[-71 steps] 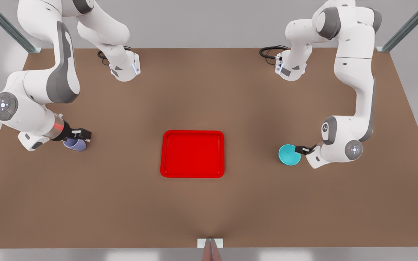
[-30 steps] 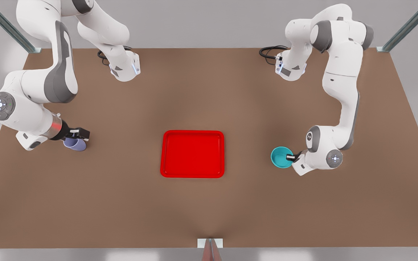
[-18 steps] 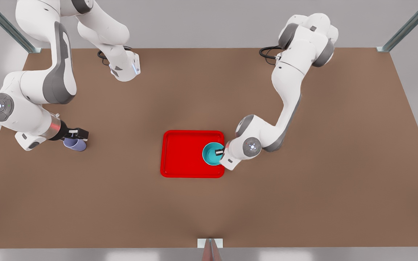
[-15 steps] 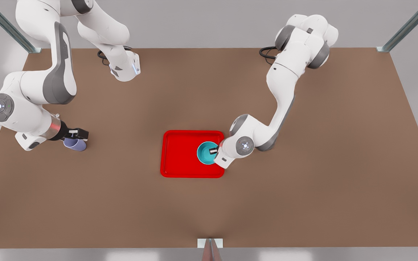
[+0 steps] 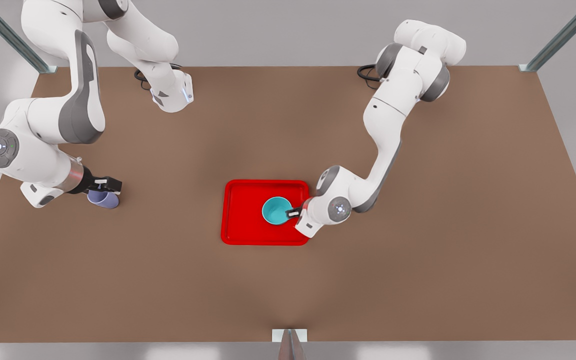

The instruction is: Place the bowl on the tray with the left arm and the cup on the tray with the right arm

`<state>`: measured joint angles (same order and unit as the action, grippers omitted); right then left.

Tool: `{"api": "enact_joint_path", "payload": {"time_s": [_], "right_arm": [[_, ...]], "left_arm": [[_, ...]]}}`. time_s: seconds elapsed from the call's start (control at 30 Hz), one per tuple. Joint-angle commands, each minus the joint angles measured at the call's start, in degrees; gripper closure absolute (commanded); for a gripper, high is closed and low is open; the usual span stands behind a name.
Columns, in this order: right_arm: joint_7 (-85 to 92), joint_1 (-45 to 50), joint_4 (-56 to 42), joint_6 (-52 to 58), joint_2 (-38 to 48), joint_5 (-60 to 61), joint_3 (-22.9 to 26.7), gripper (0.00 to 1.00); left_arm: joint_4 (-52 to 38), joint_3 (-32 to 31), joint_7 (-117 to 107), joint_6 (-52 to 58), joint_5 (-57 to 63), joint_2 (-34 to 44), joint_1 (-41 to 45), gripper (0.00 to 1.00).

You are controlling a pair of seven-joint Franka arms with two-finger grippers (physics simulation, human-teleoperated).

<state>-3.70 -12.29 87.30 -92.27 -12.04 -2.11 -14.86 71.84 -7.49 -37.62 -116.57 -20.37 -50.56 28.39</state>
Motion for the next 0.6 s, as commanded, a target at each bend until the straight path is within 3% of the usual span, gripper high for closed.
{"api": "enact_joint_path", "payload": {"time_s": [0.0,0.07,0.1,0.13,0.17,0.2,0.3,0.37,0.4,0.47,0.57], "right_arm": [[0.88,-0.63,0.15,-0.02,0.00,0.00,0.01,0.00],[2.64,-1.77,1.99,-0.63,0.26,0.00,0.45,0.00],[3.26,-2.13,3.49,-0.98,0.70,0.26,2.65,0.00],[6.24,-2.30,6.56,-3.61,1.32,0.26,5.37,0.00],[8.88,-2.39,9.11,-6.08,1.85,0.26,6.86,0.00],[10.37,-2.48,11.49,-8.54,1.93,0.26,8.45,0.00],[17.23,-3.36,17.64,-17.77,1.23,2.28,12.40,0.00],[18.28,-5.29,19.22,-22.51,-1.23,3.25,12.40,0.00],[23.82,-8.36,19.23,-25.24,-3.86,3.96,12.05,0.00],[24.53,-9.07,19.23,-28.23,-6.24,3.96,11.88,0.00],[24.70,-9.07,21.86,-28.32,-5.10,3.96,11.44,0.00]], "left_arm": [[-0.21,0.02,-0.09,1.08,1.99,0.37,-0.09,0.04],[-0.47,0.02,-0.53,3.18,2.44,1.34,-0.09,0.03],[-1.26,3.17,0.09,9.85,3.58,4.23,-0.17,0.01],[-1.26,8.27,12.73,21.98,7.78,12.14,-2.28,0.01],[-1.26,10.48,21.60,27.70,16.93,17.50,-2.37,0.01],[-0.82,10.83,30.49,33.50,18.17,21.46,-2.64,0.01],[-0.82,14.78,35.77,37.82,18.43,27.09,-6.24,0.01],[-0.82,18.21,35.51,38.87,21.59,27.53,-6.24,0.01],[0.75,17.60,35.59,38.61,22.21,29.54,-8.60,0.01],[8.67,9.77,37.18,36.85,22.21,35.62,-16.61,0.01],[7.97,9.68,36.30,36.94,22.56,33.95,-16.35,0.01]]}}
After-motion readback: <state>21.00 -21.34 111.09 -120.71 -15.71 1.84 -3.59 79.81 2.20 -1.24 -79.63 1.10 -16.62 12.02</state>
